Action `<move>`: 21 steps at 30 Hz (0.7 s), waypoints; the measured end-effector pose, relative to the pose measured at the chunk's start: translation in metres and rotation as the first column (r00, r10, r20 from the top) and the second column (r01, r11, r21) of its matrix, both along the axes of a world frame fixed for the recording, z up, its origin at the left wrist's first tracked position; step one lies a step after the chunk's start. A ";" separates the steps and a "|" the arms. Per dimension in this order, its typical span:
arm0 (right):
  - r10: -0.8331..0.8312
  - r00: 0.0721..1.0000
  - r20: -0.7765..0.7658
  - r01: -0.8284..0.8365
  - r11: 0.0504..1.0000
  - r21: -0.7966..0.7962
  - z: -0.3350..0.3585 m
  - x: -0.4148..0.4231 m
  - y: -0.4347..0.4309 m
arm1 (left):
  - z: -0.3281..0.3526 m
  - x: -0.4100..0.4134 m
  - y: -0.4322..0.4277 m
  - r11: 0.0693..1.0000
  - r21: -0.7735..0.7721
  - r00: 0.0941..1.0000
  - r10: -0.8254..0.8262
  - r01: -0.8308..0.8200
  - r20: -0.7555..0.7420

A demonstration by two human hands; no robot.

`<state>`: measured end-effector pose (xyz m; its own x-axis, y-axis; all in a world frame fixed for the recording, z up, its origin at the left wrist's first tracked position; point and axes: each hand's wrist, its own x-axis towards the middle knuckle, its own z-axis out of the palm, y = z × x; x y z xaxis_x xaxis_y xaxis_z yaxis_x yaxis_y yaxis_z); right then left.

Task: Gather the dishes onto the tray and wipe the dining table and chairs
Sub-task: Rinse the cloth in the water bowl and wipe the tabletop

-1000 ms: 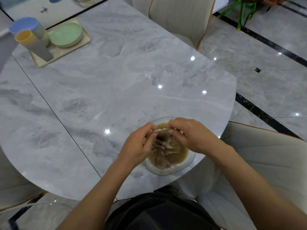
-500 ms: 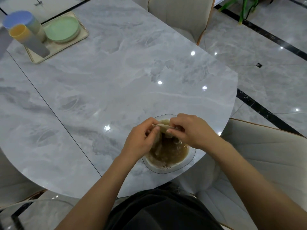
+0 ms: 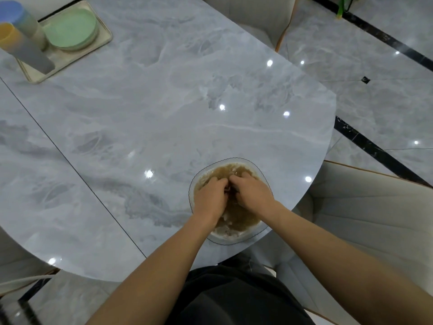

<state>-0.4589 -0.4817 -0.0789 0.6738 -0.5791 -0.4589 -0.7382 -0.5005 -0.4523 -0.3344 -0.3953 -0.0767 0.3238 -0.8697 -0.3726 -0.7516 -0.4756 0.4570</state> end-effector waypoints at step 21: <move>-0.240 0.915 0.326 0.174 0.961 0.217 0.100 -0.006 0.000 | 0.092 0.004 0.007 0.805 0.256 0.417 0.515 -0.535 -0.749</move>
